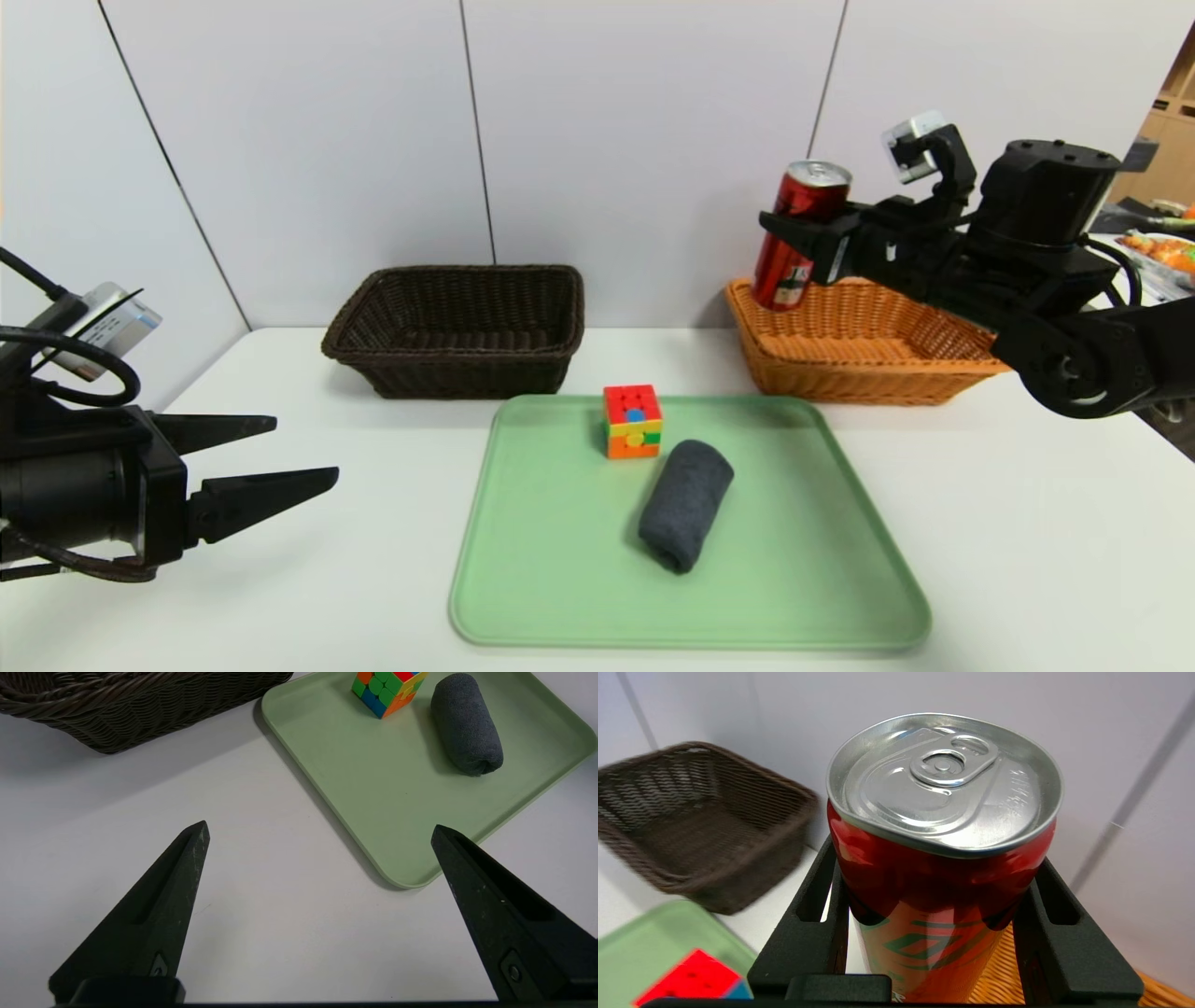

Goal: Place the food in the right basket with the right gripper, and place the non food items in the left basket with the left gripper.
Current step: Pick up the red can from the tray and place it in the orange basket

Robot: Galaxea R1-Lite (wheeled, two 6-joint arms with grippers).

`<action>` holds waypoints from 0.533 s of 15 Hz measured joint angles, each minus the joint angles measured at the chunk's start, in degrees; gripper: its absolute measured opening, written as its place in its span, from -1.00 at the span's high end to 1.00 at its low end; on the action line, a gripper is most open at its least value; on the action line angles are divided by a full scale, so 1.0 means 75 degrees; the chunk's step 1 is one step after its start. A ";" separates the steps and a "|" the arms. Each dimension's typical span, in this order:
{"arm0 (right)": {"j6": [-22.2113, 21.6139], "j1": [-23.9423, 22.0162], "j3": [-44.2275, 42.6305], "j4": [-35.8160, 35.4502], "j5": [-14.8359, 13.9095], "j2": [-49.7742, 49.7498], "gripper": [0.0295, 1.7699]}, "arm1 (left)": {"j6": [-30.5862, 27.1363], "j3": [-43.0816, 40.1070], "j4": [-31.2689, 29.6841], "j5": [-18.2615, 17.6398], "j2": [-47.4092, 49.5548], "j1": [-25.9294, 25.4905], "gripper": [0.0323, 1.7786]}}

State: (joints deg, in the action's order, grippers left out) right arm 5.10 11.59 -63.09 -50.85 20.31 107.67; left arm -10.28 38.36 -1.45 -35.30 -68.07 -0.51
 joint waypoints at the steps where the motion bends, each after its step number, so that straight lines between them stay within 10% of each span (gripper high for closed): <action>1: 0.0007 -0.0208 0.0024 0.0007 0.0007 0.0036 -0.04 | 0.0008 0.0000 -0.0003 0.0000 -0.0002 0.0000 -0.90; 8: 0.0052 -0.1341 0.0137 0.0091 0.0029 0.0356 -0.04 | 0.0018 -0.0003 -0.0005 -0.0003 -0.0023 0.0000 -0.90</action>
State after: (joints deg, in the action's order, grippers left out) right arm 5.49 1.54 -62.06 -50.16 20.53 110.34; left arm -10.14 38.34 -1.49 -35.33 -68.24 -0.51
